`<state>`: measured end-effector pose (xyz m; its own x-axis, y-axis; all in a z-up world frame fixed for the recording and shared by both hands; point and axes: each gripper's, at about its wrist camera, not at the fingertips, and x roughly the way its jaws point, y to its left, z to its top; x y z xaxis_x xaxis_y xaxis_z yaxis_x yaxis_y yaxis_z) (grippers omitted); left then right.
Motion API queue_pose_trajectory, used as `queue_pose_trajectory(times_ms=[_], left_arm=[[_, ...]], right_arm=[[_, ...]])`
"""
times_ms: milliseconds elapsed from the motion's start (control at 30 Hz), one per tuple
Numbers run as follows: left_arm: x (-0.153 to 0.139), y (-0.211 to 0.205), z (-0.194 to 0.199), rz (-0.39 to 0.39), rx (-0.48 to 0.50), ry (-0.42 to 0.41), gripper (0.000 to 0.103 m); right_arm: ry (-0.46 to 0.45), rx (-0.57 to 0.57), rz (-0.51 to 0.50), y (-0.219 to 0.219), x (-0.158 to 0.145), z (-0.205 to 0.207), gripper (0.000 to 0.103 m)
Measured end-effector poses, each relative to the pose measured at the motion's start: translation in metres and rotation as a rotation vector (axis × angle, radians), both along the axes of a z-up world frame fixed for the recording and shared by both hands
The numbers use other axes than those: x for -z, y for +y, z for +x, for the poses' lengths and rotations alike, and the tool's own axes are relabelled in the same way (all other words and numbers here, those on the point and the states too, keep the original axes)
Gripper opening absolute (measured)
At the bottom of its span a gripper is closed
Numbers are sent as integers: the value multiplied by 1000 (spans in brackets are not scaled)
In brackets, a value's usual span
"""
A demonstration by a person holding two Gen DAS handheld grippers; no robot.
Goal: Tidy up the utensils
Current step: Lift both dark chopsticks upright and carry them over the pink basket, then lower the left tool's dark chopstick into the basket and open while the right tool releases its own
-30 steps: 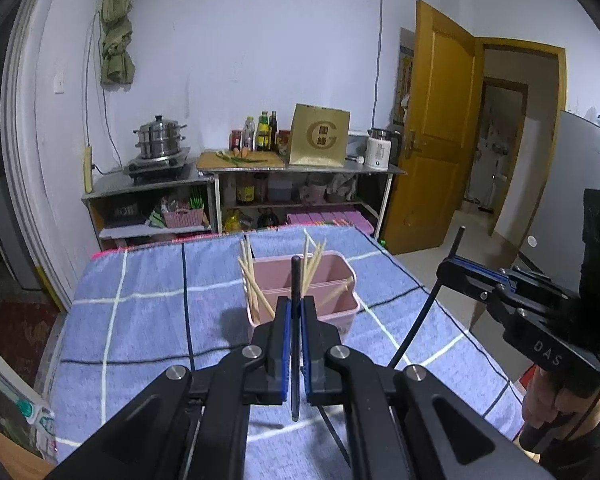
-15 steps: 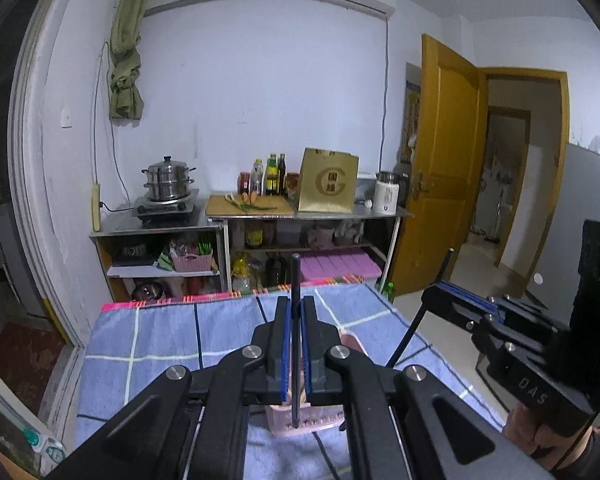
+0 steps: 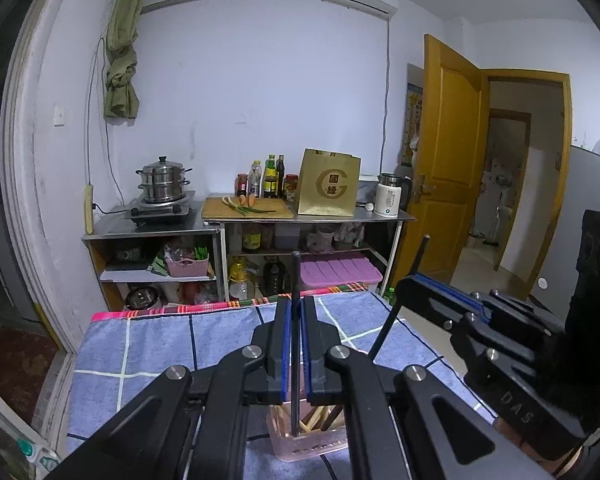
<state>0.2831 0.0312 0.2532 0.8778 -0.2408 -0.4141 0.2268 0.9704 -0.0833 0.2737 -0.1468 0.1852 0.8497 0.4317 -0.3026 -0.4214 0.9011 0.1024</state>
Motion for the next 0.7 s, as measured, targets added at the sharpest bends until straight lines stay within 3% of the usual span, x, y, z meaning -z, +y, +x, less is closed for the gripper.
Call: queue_pose_trajectory(times_ms=[267, 700], left_arm=[[33, 1, 22, -7, 15, 22, 4], [96, -2, 33, 10, 24, 128, 5]], right_arm=[[58, 8, 3, -1, 35, 19, 4], [151, 0, -21, -2, 78, 23, 5]])
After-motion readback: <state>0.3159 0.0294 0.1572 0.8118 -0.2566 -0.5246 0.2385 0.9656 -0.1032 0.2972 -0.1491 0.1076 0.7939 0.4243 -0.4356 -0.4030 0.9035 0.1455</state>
